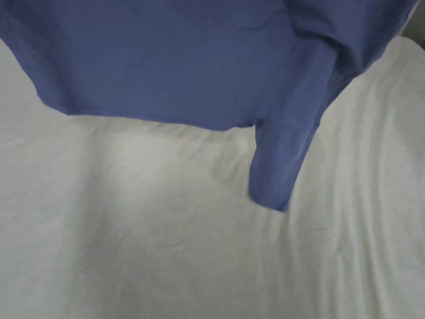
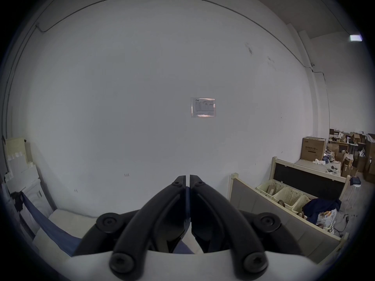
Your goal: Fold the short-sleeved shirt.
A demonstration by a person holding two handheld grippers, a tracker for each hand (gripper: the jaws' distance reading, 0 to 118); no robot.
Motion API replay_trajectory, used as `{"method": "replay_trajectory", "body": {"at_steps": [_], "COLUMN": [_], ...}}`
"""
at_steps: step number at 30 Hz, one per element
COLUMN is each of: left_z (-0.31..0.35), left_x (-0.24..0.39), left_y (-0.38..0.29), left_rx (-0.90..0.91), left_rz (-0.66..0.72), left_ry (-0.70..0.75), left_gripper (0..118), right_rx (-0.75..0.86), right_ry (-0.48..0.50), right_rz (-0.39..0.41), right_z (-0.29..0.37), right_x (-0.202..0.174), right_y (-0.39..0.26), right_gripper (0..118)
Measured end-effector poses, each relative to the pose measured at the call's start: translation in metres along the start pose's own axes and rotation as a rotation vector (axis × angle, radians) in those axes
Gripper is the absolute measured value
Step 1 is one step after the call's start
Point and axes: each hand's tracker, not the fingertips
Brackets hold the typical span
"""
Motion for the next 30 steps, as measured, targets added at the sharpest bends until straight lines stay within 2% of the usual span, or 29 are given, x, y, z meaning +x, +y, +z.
{"method": "replay_trajectory", "body": {"at_steps": [5, 13, 21, 25, 30], "left_z": [-0.023, -0.038, -0.065, -0.060, -0.043], "left_x": [0.017, 0.021, 0.032, 0.031, 0.019], "left_y": [-0.005, -0.044, -0.159, -0.213, -0.284], "left_rx": [0.004, -0.012, -0.261, -0.340, -0.470], "left_rz": [-0.013, 0.000, -0.047, -0.120, -0.133], "left_ry": [0.002, 0.006, -0.015, -0.041, -0.080], "left_gripper": [0, 0, 0, 0, 0], "right_rx": [0.032, 0.046, -0.197, -0.304, -0.477], "right_ry": [-0.012, -0.003, 0.019, 0.009, 0.033], "right_rz": [-0.036, -0.029, -0.052, 0.016, 0.038], "right_z": [-0.021, -0.041, -0.069, -0.067, -0.061], "right_x": [-0.019, -0.030, -0.021, -0.019, -0.006], "right_y": [0.011, -0.007, -0.119, -0.195, -0.276], "right_gripper": [6, 6, 6, 6, 6]}}
